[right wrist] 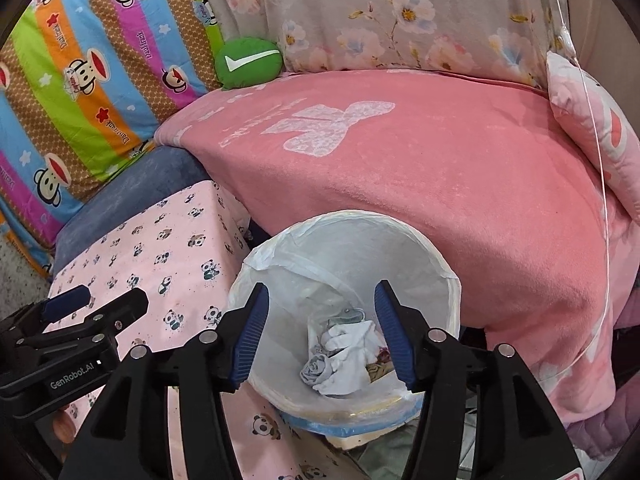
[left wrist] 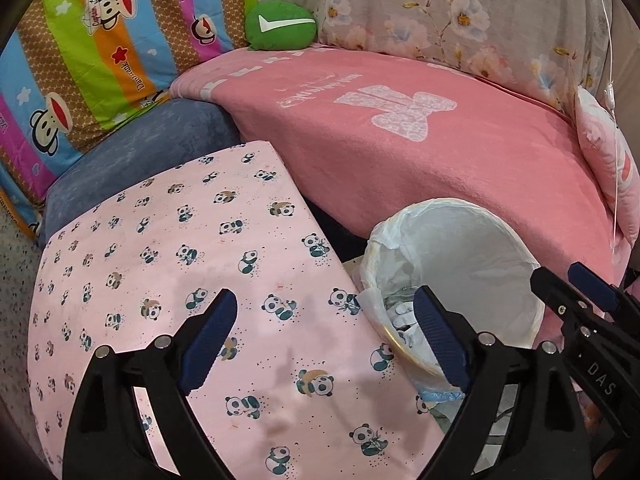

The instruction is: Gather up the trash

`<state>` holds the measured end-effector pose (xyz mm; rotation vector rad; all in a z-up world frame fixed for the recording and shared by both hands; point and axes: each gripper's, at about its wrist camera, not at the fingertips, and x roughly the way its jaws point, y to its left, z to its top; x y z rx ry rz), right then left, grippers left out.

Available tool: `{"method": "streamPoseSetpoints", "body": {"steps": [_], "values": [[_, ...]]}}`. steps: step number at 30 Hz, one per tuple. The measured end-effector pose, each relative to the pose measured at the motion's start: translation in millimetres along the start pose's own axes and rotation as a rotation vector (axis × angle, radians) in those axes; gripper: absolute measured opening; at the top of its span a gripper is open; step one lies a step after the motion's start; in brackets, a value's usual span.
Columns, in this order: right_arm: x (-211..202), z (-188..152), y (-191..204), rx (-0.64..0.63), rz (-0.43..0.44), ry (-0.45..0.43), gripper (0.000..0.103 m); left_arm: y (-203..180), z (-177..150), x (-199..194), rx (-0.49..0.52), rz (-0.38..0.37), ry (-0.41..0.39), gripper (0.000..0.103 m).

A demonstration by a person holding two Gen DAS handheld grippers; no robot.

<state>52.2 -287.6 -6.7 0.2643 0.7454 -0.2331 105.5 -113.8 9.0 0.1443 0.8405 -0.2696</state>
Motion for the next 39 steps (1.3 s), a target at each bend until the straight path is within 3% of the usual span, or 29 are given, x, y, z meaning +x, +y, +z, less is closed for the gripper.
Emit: {"method": "streamPoseSetpoints", "body": {"steps": [4,8,12,21,23,39], "values": [[-10,-4,11,-0.037,-0.023,0.014,0.064,6,-3,-6,-0.008,0.019,-0.006,0.090],[-18,-7,21,-0.068,-0.069,-0.002,0.076,10,-7,-11,-0.005,0.045,-0.013,0.092],[-21,-11,23,-0.083,-0.062,0.007,0.083,12,-11,-14,-0.008,0.054,-0.013,0.093],[-22,-15,27,-0.108,-0.076,0.020,0.089,13,-19,-12,-0.018,0.059,0.013,0.093],[-22,-15,26,-0.113,-0.076,0.024,0.099,12,-19,-12,-0.017,0.061,0.015,0.093],[-17,-21,20,-0.126,-0.116,0.040,0.099,0,-22,-7,0.007,0.061,0.019,0.095]]}}
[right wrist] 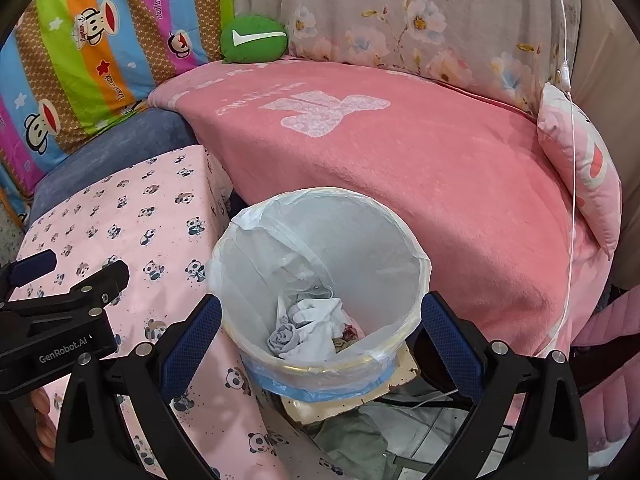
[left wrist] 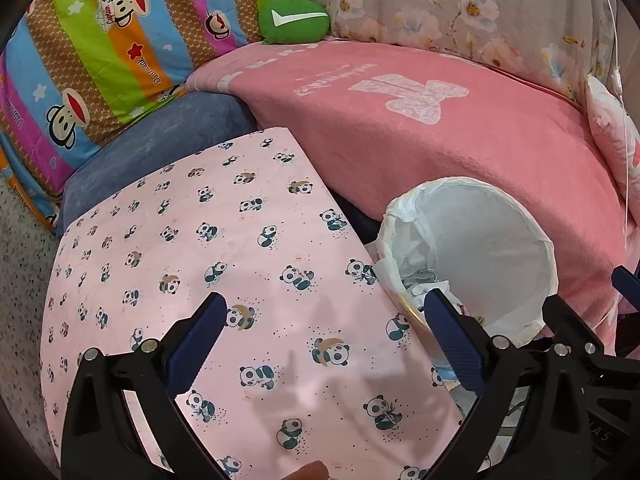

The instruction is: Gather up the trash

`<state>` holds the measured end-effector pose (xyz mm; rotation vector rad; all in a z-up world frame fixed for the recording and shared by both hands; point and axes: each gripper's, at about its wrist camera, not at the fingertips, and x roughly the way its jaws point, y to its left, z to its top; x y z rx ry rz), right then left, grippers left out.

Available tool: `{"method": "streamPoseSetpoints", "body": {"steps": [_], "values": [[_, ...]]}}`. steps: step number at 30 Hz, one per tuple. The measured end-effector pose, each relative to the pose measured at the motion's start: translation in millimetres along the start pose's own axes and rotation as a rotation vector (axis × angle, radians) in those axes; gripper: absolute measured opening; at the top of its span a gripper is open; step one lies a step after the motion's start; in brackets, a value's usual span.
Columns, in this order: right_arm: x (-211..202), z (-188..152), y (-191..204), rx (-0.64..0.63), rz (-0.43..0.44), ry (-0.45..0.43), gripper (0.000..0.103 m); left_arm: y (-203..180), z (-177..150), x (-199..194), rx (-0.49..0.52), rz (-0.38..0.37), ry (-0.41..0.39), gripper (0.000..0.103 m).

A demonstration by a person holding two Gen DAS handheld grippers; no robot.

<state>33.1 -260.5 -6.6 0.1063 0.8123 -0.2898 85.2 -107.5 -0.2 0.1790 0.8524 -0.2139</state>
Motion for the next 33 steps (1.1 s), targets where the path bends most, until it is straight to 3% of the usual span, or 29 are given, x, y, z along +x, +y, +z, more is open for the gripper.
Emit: {"method": "streamPoseSetpoints", "body": {"steps": [33], "values": [[12,-11,-14,0.007,-0.024,0.028,0.099,-7,-10,0,-0.034,0.035,0.001,0.096]]}}
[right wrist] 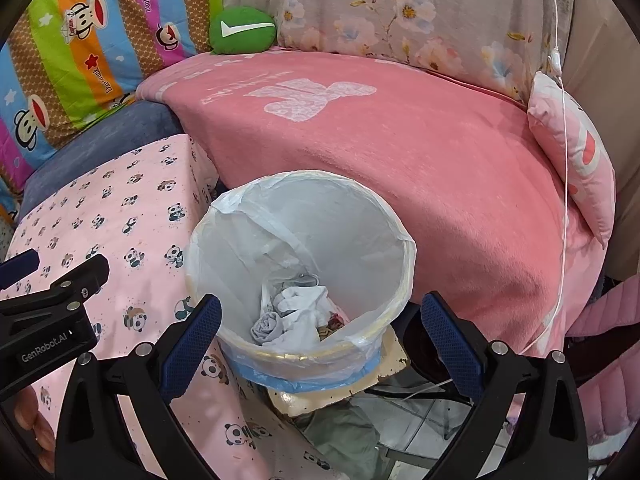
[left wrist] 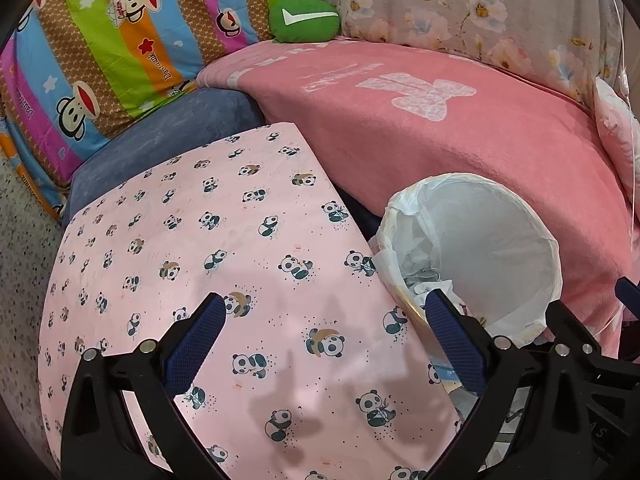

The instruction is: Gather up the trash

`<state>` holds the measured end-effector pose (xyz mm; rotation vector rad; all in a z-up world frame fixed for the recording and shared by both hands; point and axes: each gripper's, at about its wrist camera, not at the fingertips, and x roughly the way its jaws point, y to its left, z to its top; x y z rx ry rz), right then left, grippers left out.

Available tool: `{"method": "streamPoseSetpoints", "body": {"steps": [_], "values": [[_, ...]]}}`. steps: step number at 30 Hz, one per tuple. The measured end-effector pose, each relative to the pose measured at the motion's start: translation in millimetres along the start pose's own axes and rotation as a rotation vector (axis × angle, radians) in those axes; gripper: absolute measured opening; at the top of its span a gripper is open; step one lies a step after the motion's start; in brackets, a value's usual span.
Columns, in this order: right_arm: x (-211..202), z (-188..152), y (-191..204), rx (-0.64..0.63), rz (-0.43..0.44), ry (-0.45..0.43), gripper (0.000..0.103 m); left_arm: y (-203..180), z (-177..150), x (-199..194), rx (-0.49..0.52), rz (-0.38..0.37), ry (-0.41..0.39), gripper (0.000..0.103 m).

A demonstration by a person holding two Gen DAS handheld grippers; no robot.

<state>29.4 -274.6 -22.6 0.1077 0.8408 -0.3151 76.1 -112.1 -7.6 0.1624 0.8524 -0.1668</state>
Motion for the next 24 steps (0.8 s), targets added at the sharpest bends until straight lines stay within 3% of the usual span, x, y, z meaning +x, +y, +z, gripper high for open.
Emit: {"method": "streamPoseSetpoints", "body": {"steps": [24], "values": [[0.5,-2.4,-3.8,0.010,0.002,-0.002,0.099,-6.9,-5.4,-0.9,0.013,0.010,-0.012,0.096]]}}
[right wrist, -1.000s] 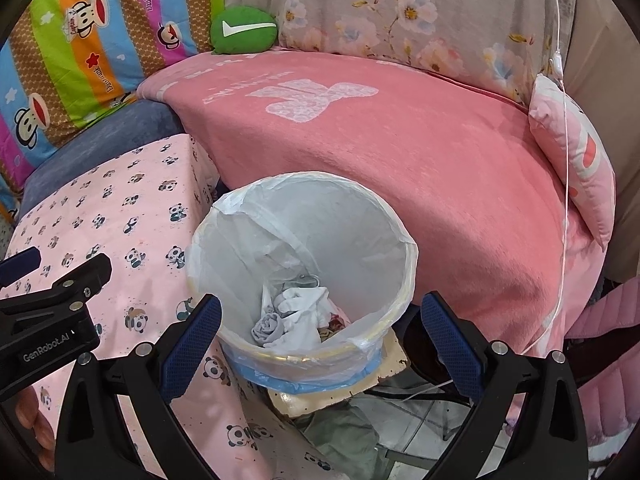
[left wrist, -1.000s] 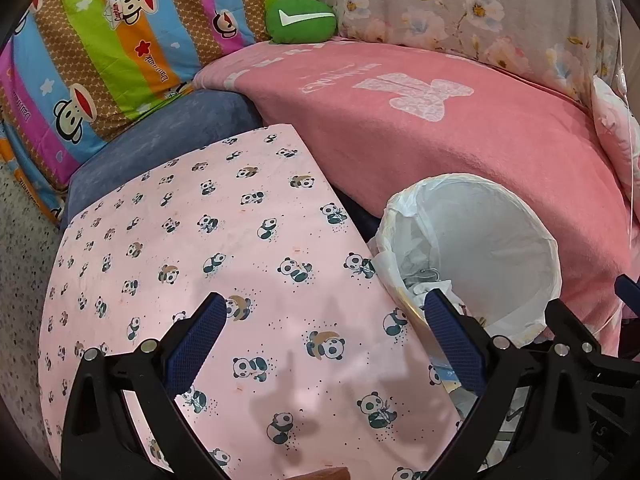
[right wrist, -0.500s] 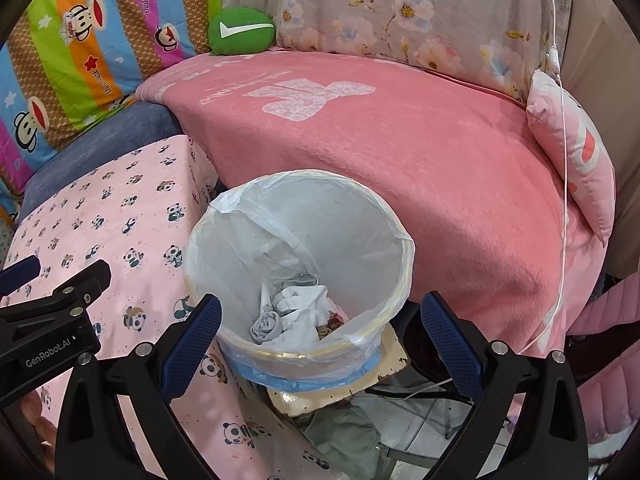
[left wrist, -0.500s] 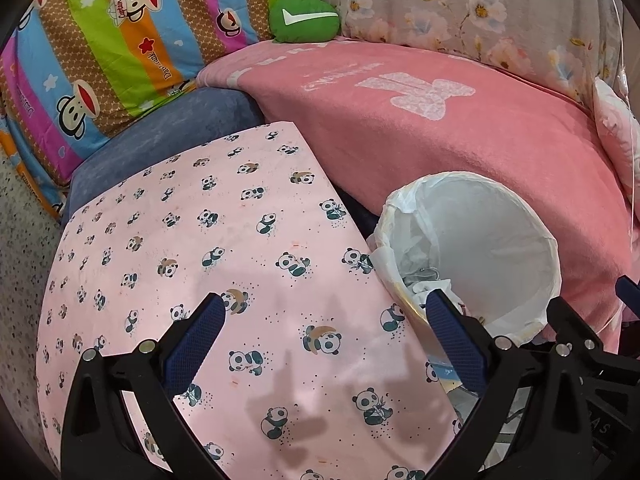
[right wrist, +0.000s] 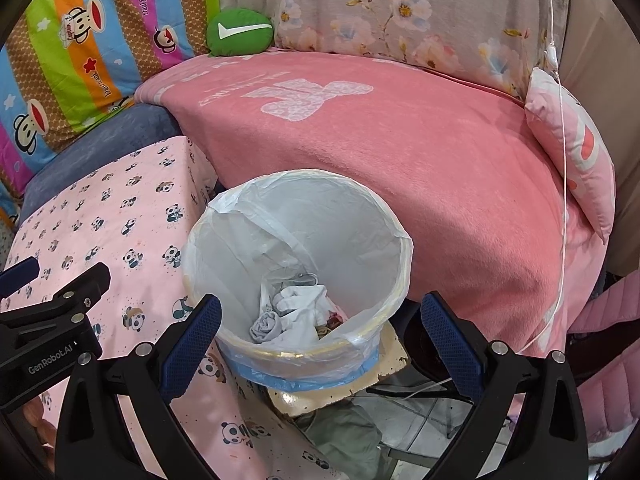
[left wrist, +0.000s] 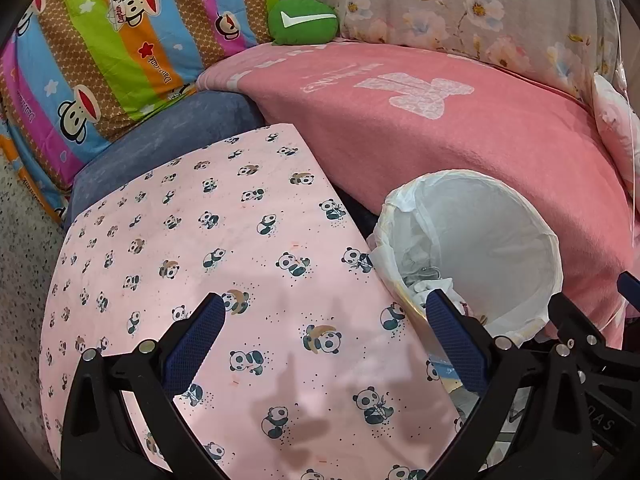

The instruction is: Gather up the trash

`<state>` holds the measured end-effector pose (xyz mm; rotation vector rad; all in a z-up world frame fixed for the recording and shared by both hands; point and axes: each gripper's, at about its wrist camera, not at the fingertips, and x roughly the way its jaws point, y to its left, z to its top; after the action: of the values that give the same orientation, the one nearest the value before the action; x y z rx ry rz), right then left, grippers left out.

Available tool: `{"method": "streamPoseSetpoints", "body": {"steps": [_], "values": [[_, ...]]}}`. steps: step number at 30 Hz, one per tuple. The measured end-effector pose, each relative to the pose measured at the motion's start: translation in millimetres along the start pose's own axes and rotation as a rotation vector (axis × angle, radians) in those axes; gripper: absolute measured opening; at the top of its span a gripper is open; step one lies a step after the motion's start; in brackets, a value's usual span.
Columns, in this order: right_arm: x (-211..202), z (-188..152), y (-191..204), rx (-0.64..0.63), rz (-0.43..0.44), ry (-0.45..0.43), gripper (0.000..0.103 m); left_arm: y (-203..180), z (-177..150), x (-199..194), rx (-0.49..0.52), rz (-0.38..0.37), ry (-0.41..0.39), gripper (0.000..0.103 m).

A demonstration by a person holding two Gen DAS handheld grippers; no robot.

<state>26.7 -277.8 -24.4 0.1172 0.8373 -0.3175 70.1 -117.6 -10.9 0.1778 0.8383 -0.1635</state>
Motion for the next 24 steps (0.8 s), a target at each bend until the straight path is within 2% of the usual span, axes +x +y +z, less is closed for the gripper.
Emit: {"method": "streamPoseSetpoints", "body": {"steps": [24], "values": [[1.0,-4.2,1.1,0.002,0.000,0.002,0.099,0.6,-2.2,1.8,0.005,0.001,0.008,0.096]]}}
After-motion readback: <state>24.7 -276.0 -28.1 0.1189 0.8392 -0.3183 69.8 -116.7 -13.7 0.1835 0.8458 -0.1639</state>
